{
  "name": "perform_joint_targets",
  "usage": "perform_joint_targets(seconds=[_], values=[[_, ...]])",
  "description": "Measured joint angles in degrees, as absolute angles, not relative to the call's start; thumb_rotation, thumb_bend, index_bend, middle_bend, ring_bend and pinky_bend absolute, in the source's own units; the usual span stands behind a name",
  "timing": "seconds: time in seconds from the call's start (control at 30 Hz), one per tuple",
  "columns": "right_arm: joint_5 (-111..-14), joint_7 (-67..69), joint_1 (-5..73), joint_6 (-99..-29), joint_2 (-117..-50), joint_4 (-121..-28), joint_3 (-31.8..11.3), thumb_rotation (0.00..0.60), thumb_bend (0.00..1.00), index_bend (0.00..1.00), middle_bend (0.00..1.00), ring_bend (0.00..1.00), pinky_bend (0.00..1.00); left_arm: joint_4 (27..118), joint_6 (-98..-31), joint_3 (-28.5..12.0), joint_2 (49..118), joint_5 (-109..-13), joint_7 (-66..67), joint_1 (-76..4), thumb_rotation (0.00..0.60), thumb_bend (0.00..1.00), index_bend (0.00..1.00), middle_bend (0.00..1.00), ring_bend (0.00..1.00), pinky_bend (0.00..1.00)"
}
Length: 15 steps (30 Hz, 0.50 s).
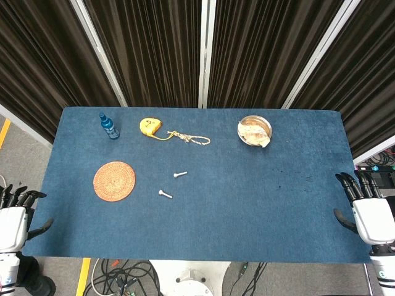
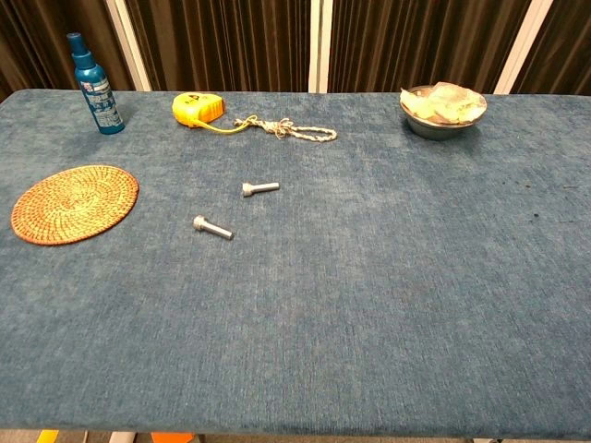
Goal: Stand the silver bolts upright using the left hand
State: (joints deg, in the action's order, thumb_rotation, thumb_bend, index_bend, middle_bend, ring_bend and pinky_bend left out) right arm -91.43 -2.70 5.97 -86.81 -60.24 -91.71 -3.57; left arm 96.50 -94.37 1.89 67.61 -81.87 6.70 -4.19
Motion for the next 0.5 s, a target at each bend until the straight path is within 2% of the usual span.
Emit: perform_joint_targets(seconds=[0.5], values=[[-91.31, -2.56, 5.61, -87.26, -60.40, -91.95, -3.33, 0.600, 0.19, 0.09, 0.13, 0.00, 0.01, 96.43, -91.85, 0.00, 68.15, -82.93, 9.27, -4.23, 0.600, 0.14, 0.32, 0.28, 0.14, 0.00]])
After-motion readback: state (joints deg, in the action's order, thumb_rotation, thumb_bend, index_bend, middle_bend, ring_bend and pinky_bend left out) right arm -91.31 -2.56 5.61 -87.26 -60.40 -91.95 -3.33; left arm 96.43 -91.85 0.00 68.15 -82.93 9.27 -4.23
